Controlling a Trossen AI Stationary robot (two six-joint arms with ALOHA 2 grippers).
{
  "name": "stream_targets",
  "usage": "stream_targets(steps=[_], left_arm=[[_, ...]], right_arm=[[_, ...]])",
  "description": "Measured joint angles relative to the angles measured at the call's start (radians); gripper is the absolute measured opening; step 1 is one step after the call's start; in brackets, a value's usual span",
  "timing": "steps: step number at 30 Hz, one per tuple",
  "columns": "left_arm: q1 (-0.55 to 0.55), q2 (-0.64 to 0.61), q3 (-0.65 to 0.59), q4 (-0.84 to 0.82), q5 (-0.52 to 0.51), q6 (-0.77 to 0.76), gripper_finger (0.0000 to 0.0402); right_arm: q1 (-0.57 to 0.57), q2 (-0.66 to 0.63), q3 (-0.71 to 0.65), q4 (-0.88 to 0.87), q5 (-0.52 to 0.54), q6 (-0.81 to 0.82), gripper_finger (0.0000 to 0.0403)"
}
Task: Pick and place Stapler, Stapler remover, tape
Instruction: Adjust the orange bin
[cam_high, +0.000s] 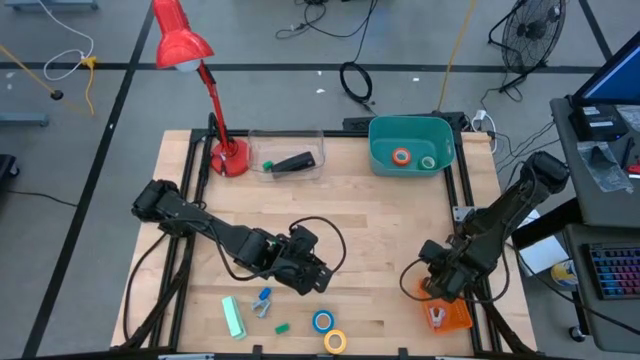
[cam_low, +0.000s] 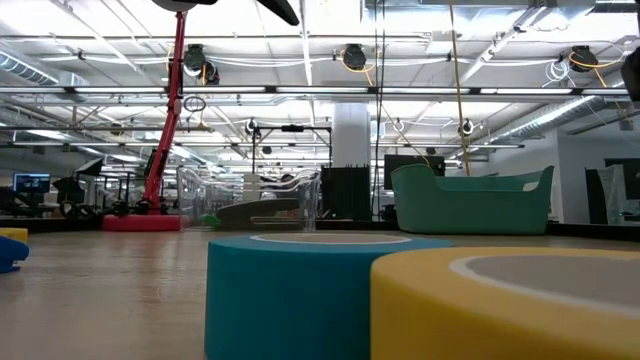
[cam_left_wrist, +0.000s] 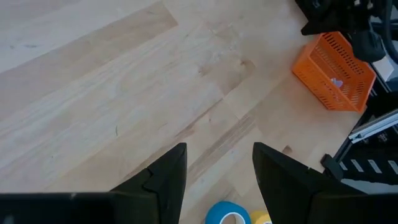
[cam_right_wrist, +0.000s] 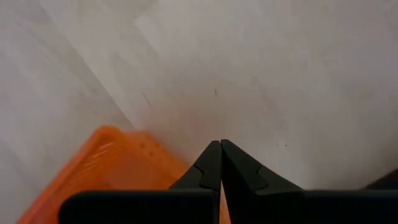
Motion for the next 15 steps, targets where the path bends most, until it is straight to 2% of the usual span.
stream_targets(steps=[7, 15], left_arm=[[0.000, 0.000, 0.000, 0.001, -0.006, 0.000, 0.0186], [0.000, 0.000, 0.000, 0.001, -0.007, 0.004, 0.0186]], right_arm=[[0.011, 0.000, -0.050, 0.016, -0.122, 0.025, 0.0000], [0.037, -0.005, -0.055, 0.018, -0.153, 0.082, 0.0000]])
